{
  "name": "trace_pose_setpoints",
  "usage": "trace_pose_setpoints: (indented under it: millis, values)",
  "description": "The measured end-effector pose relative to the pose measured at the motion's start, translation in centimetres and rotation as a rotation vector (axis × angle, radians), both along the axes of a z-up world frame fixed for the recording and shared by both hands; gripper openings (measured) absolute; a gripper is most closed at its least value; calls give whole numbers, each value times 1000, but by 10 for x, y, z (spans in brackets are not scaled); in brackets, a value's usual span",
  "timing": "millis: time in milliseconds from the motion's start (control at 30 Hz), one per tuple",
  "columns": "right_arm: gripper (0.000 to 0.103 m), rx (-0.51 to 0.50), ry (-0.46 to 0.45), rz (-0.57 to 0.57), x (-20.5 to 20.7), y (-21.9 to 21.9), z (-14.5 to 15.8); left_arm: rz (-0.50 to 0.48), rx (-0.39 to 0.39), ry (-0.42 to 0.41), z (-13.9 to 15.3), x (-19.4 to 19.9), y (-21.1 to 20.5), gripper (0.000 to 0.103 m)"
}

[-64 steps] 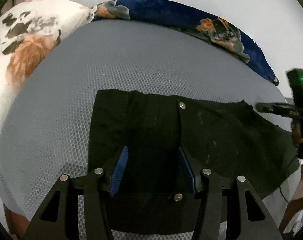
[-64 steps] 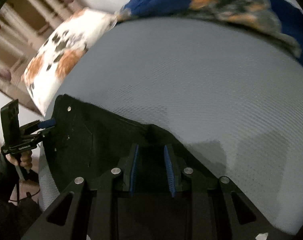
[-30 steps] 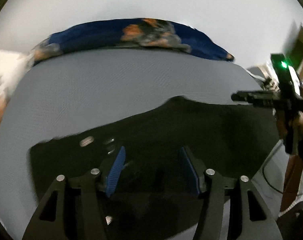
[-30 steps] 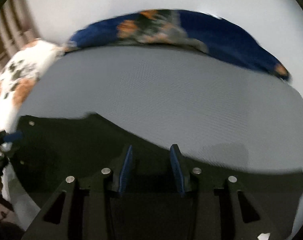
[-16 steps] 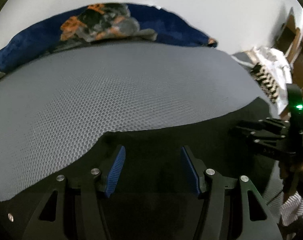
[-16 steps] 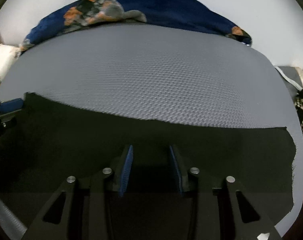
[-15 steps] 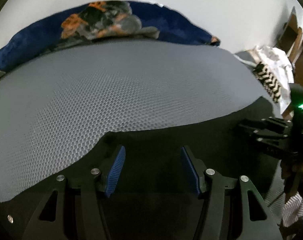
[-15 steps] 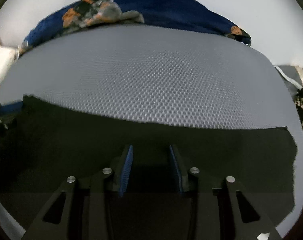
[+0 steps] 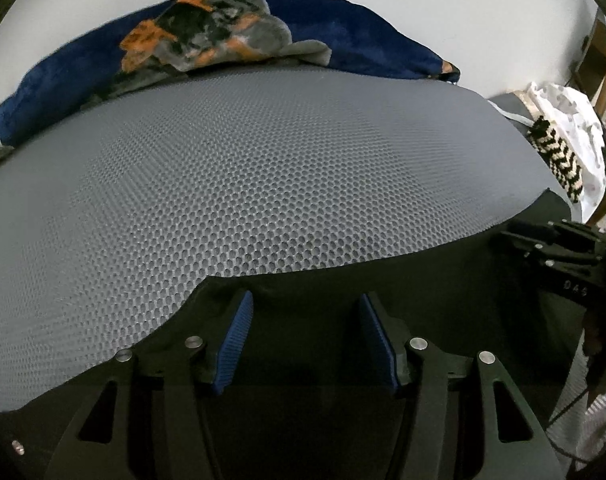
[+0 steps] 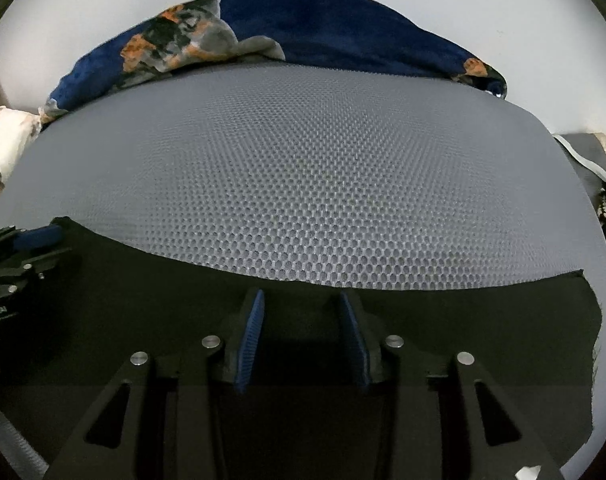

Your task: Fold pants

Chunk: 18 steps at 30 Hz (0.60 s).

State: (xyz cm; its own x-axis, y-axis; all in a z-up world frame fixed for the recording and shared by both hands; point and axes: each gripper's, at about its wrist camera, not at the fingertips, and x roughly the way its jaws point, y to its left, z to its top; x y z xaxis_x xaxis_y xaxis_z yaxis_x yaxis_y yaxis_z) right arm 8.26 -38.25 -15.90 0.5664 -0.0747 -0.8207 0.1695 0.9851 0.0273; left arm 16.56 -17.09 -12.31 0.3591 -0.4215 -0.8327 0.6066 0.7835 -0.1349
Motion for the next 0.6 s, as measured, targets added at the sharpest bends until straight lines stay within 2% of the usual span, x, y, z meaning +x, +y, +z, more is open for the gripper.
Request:
trace_pose_setpoints:
  millis: [67,167,200,267,367,500,600]
  values:
    - [39,36,-36,20,-9,-6,12,4,-6,-8,8,-5,2,57]
    - [60,94,-83,28,-28,-24,29,22,-25,-10,19,-17,8,57]
    - [62,101,-103,14,-35,-32,33,31,-31,-13,23,-22,12,57]
    - [62,152,-115,7,-51,-54,37,50,-27,-18,27,-33,18,57]
    - [62,228,-120,-63,-81,-101,37,70,-31,-15,29,-53,27,57]
    - [62,354,-96,-161,-123,-170,32,97,-45,14,29,-72,36,57]
    - [59,398,-60,-255,-151,-222,24,119,-46,35,26,-82,39,57]
